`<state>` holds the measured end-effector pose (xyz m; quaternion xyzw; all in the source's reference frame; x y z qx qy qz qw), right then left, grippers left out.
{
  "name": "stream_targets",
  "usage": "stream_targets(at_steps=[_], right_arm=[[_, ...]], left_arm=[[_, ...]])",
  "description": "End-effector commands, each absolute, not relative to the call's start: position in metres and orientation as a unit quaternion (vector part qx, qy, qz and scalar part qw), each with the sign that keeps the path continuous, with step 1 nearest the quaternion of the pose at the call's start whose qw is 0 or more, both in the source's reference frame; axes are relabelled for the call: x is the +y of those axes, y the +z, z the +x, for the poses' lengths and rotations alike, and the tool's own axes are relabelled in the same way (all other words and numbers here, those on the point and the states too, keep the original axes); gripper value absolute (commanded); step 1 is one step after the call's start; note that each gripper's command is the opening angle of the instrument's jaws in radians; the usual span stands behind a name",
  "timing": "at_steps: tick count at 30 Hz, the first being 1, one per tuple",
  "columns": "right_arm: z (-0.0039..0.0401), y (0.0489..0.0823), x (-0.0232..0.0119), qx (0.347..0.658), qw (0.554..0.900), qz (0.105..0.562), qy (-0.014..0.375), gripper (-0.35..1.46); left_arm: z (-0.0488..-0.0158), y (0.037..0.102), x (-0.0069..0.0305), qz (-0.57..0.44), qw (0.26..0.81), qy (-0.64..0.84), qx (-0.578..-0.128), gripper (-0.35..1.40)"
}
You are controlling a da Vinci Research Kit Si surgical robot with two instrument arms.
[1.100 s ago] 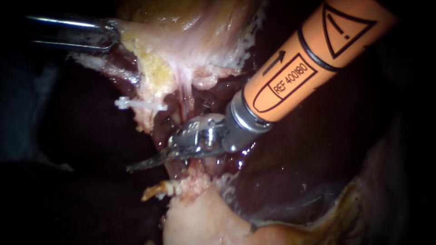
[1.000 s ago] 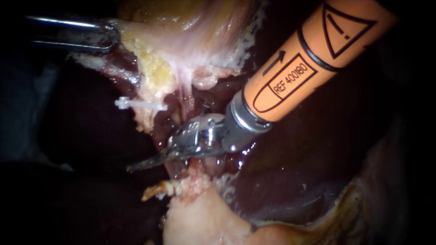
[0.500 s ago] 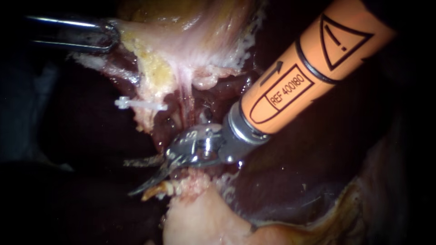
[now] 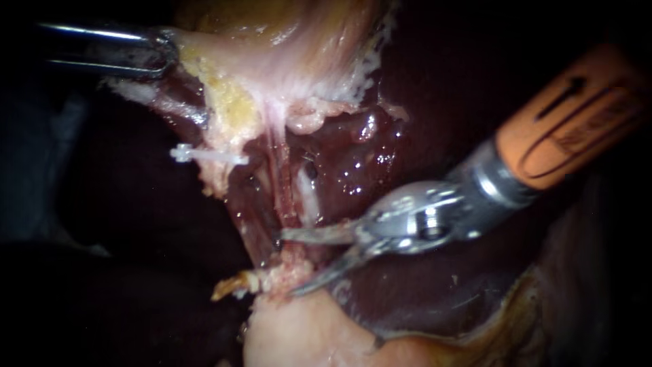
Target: Go back from the cut left tube
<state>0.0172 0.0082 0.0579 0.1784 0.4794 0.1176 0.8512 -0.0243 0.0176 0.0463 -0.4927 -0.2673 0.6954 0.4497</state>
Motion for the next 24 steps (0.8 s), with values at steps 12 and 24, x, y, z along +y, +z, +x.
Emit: stream_targets(at_steps=[12, 24], right_arm=[[0.0091, 0.0567, 0.0110, 0.419, 0.892, 0.124, 0.119, 1.43], [0.0089, 0.0567, 0.0109, 0.422, 0.888, 0.140, 0.114, 1.43]], left_arm=[[-0.0243, 0.0465, 0.0176, -0.493, 0.450, 0.695, -0.267, -0.35], [-0.0257, 0.0487, 0.0172, -0.494, 0.448, 0.697, -0.262, -0.35]])
